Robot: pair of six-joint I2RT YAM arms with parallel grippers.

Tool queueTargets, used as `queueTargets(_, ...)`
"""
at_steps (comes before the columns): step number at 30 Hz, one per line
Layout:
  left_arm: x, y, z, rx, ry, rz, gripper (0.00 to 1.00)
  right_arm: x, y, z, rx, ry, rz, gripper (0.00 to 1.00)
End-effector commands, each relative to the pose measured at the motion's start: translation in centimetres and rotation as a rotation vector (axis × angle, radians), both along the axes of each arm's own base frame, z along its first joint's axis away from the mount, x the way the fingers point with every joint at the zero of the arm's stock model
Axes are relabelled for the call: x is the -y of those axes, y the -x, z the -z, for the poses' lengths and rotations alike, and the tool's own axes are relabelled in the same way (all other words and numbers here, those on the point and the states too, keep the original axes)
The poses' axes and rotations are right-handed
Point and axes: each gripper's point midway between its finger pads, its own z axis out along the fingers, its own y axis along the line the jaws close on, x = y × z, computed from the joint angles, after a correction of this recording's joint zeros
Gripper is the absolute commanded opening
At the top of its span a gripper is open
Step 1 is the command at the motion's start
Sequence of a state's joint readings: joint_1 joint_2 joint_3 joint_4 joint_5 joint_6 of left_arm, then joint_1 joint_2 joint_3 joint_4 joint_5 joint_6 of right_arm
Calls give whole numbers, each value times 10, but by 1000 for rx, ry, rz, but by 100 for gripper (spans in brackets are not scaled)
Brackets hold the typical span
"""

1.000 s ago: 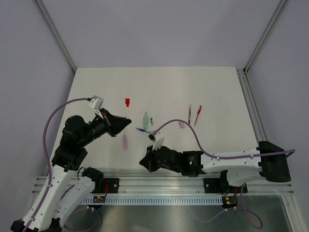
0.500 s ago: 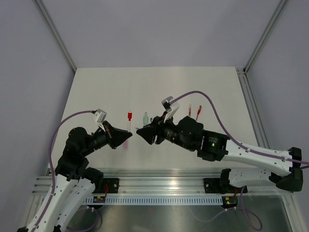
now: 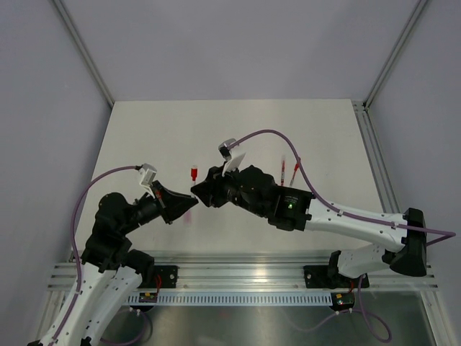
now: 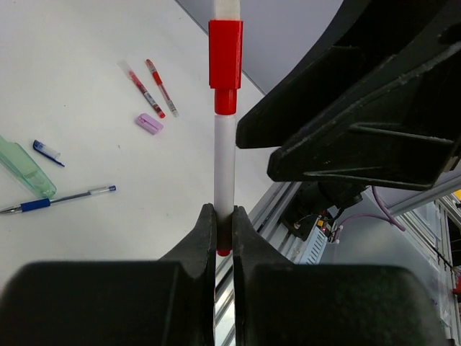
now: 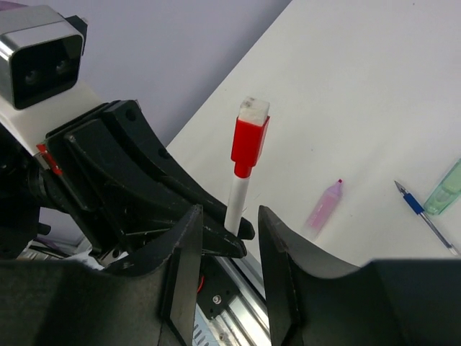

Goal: Insert the pens into the pen caps

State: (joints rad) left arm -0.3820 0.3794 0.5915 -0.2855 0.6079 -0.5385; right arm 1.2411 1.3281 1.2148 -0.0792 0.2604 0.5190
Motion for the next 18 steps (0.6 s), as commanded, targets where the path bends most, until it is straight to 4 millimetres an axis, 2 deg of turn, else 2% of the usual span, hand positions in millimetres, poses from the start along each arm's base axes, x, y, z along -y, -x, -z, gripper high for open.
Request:
queueTargets(1, 3, 5, -12, 49, 33, 36, 0, -8, -12, -31, 25, -83, 18, 39)
queueTargets(3, 3, 6, -12, 50, 35, 34, 0, -10, -13, -32, 25, -90, 21, 36)
queueTargets(6, 3, 6, -13, 53, 34, 36, 0, -10, -24, -23, 7, -73, 56, 29)
queueTargets(9, 2, 6, -13, 55, 37, 31, 0, -14, -25, -18, -14, -80, 50, 24)
queueTargets(13, 2, 5, -15, 63, 33, 24, 1, -10, -33, -12, -26, -71, 78, 12)
queueTargets(15, 0, 3, -13, 55, 21, 9, 16, -7, -36, -8, -37, -70, 89, 2)
queueTargets(16, -2, 2, -12, 54, 12, -3, 25, -4, -37, -8, -44, -73, 86, 1)
queueTargets(17, -4, 0, -11, 54, 0, -19, 33, 2, -45, -5, -53, -69, 106, 0)
queueTargets(18, -9, -2, -8, 55, -31, -49, 46, 6, -50, 1, -63, -60, 115, 0)
